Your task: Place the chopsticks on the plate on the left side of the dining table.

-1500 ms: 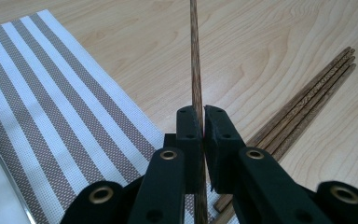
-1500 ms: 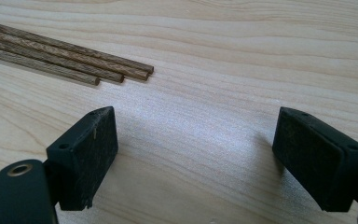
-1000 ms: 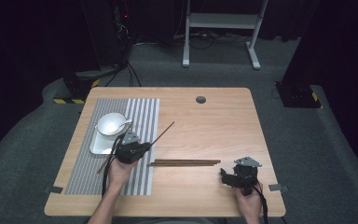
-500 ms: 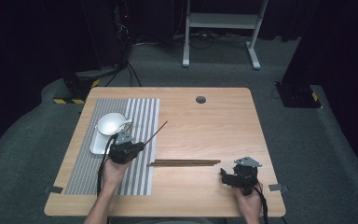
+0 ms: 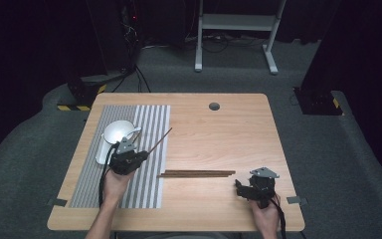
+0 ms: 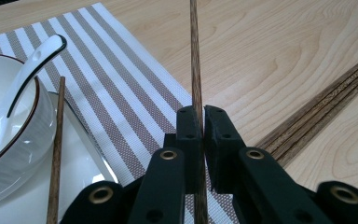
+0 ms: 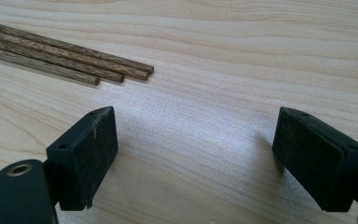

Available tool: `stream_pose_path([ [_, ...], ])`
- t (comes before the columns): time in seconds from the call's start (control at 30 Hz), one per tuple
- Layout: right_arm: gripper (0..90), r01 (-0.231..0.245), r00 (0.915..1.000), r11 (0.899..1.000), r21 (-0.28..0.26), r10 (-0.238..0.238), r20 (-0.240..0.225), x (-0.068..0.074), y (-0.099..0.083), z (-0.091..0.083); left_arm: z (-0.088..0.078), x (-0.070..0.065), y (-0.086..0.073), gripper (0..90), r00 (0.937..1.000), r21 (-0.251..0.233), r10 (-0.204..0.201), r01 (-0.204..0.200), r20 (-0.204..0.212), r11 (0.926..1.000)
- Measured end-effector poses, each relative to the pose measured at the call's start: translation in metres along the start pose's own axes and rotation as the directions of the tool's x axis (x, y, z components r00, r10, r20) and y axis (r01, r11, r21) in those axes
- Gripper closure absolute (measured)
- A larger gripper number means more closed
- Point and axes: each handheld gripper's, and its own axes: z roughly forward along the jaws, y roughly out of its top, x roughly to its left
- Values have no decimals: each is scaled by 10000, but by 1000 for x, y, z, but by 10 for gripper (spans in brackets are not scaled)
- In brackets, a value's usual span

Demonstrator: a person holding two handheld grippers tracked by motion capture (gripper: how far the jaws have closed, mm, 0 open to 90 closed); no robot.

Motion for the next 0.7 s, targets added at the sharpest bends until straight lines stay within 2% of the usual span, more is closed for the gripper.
stream_pose_path([
  [0.3, 138, 6, 10000, 10000, -3, -6, 1, 0, 0, 0, -4, 4, -2, 843, 9998, -49, -134, 134, -118, 9999],
  [0.7, 138, 1, 10000, 10000, -2, -1, 3, 0, 0, 0, -12, 11, -10, 843, 9983, 26, -290, 292, -506, 9996],
])
